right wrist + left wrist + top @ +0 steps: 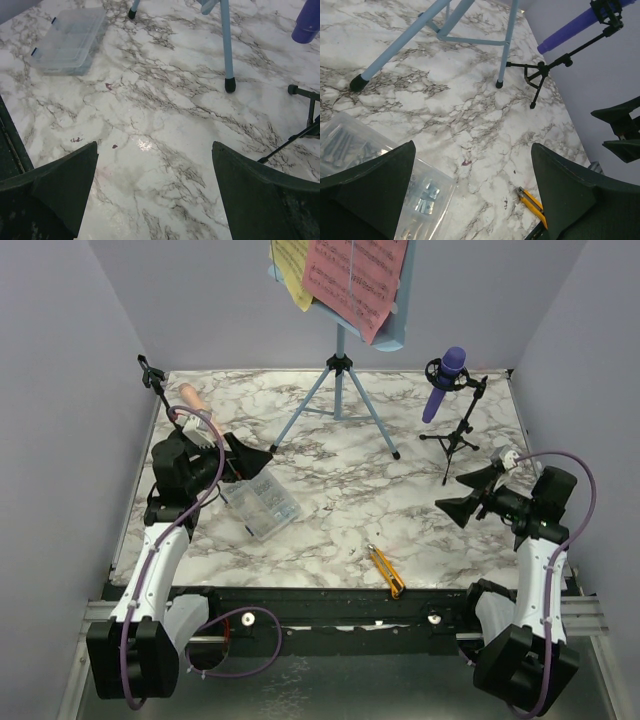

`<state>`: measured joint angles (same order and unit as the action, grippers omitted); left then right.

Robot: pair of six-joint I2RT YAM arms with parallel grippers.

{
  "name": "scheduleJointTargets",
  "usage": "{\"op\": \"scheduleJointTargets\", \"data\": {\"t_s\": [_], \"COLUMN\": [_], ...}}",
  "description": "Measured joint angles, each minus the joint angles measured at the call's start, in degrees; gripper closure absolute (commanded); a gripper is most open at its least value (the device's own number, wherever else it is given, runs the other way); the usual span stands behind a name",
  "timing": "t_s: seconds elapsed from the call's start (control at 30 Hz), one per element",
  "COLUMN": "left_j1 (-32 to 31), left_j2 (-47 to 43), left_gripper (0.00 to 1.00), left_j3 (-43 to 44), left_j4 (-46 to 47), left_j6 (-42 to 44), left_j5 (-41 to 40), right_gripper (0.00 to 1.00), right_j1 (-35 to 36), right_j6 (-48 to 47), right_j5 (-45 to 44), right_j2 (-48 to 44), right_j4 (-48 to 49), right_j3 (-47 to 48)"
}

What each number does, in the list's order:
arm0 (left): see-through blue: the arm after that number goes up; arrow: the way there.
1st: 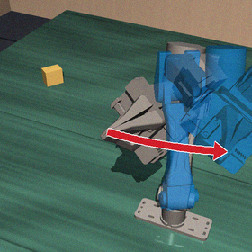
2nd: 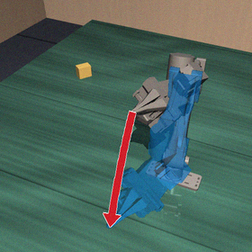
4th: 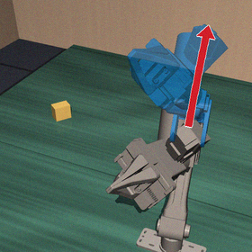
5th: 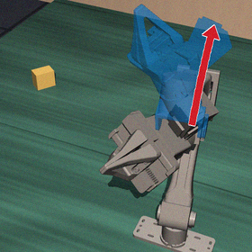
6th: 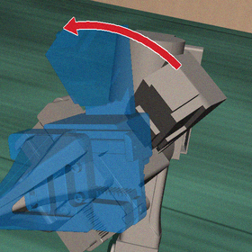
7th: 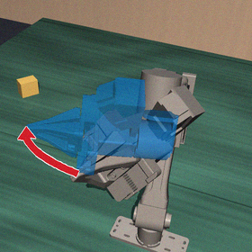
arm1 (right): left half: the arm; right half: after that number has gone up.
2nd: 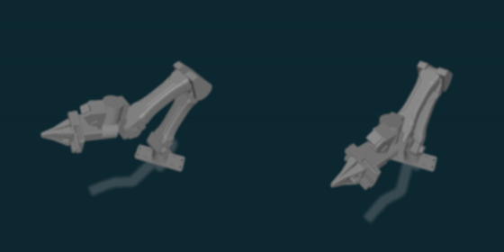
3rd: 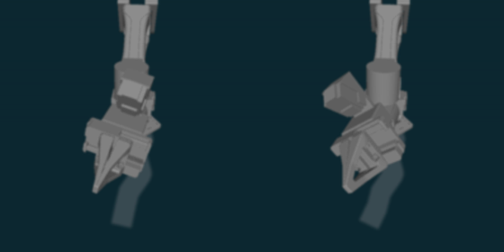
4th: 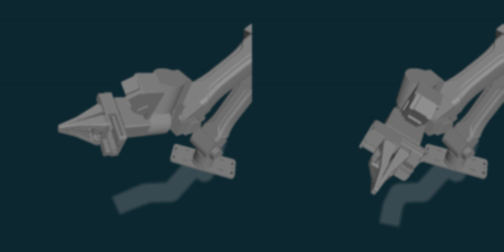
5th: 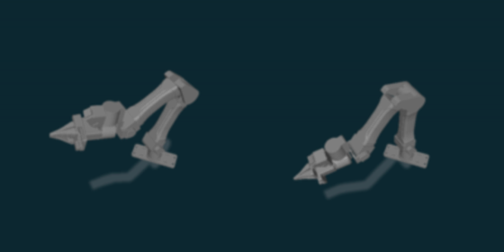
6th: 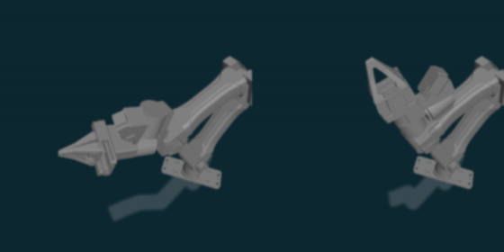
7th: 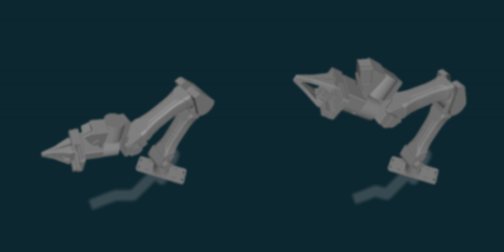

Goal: Pack up the instrument practice props
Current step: Pick up the microphone stand with the microphone from the center of the board.

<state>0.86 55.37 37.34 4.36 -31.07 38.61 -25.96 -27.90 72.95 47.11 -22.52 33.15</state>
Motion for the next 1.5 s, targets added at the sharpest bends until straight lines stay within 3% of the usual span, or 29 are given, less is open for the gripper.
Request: {"op": "scheduleJointTargets", "data": {"t_s": [0.23, 0.47, 0.77, 1.27, 1.5], "left_j1": [-3.4, -3.6, -3.6, -3.6, -3.6], "left_j2": [-2.9, -3.0, -4.7, -4.8, -4.8], "left_gripper": [0.01, 0.01, 0.01, 0.01, 0.01], "left_j3": [-0.3, -0.6, -1.1, -1.4, -1.5], "left_j4": [2.0, 4.0, 5.2, 5.6, 5.7], "left_j6": [-1.1, -3.6, -4.5, -4.5, -4.5], "left_j5": [2.3, 4.0, 4.5, 4.5, 4.5], "right_gripper": [0.00, 0.00, 0.00, 0.01, 0.08], "right_j1": [0.0, 0.0, 0.0, 0.0, 0.0], "right_j6": [1.7, 2.5, 7.0, 11.3, 11.2], "right_j5": [-1.5, -1.9, -3.1, -7.3, -7.8], "right_j2": [1.5, 12.0, 25.3, 35.0, 40.5], "right_j4": [-2.6, -6.1, -4.0, 4.3, 7.5], "right_j3": [7.0, 26.6, 37.5, 38.7, 37.8]}}
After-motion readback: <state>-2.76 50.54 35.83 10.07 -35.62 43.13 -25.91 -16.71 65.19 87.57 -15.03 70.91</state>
